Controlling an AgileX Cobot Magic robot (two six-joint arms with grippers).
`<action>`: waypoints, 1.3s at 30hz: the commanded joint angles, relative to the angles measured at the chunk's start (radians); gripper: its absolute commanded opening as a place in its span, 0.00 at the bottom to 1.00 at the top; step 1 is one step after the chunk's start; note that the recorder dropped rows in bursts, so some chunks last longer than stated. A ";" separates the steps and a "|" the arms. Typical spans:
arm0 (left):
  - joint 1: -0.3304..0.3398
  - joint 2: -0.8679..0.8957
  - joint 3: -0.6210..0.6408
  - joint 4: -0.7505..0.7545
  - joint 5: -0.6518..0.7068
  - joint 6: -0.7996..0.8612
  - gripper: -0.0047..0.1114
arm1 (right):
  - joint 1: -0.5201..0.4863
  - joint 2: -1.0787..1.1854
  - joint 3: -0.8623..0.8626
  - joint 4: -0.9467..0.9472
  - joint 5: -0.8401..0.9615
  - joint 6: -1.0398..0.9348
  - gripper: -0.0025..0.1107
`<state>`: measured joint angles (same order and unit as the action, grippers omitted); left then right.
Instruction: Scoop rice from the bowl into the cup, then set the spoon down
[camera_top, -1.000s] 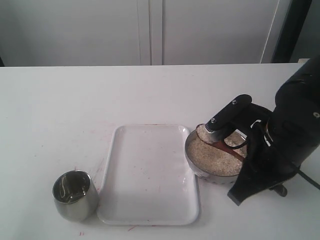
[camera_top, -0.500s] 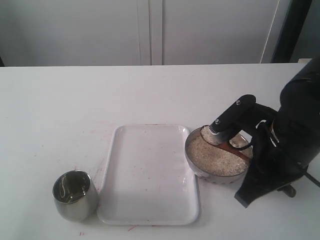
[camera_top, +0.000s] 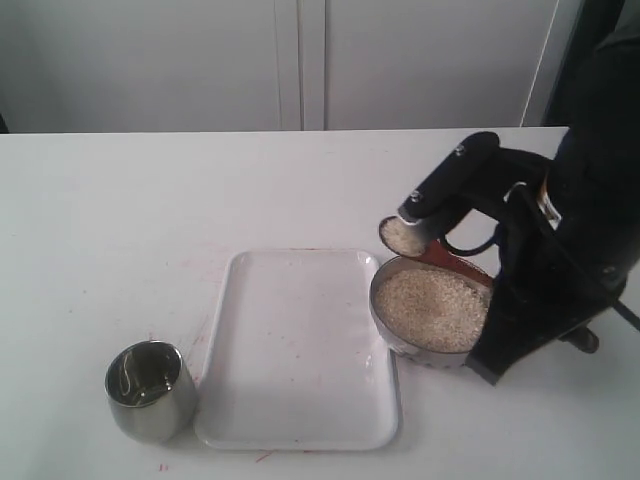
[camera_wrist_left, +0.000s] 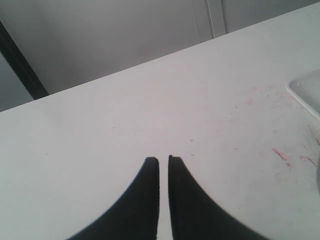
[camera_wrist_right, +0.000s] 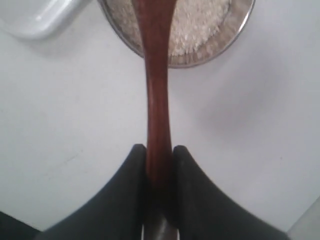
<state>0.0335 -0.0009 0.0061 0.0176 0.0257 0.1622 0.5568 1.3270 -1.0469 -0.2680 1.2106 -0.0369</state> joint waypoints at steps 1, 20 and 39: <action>-0.007 0.001 -0.006 -0.009 -0.006 -0.001 0.16 | 0.089 0.004 -0.096 0.008 0.010 -0.004 0.02; -0.007 0.001 -0.006 -0.009 -0.006 -0.001 0.16 | 0.429 0.249 -0.284 0.047 0.010 0.132 0.02; -0.007 0.001 -0.006 -0.009 -0.006 -0.001 0.16 | 0.552 0.508 -0.387 -0.187 0.010 0.154 0.02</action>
<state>0.0335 -0.0009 0.0061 0.0176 0.0257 0.1622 1.1066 1.8211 -1.4244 -0.3888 1.2192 0.1120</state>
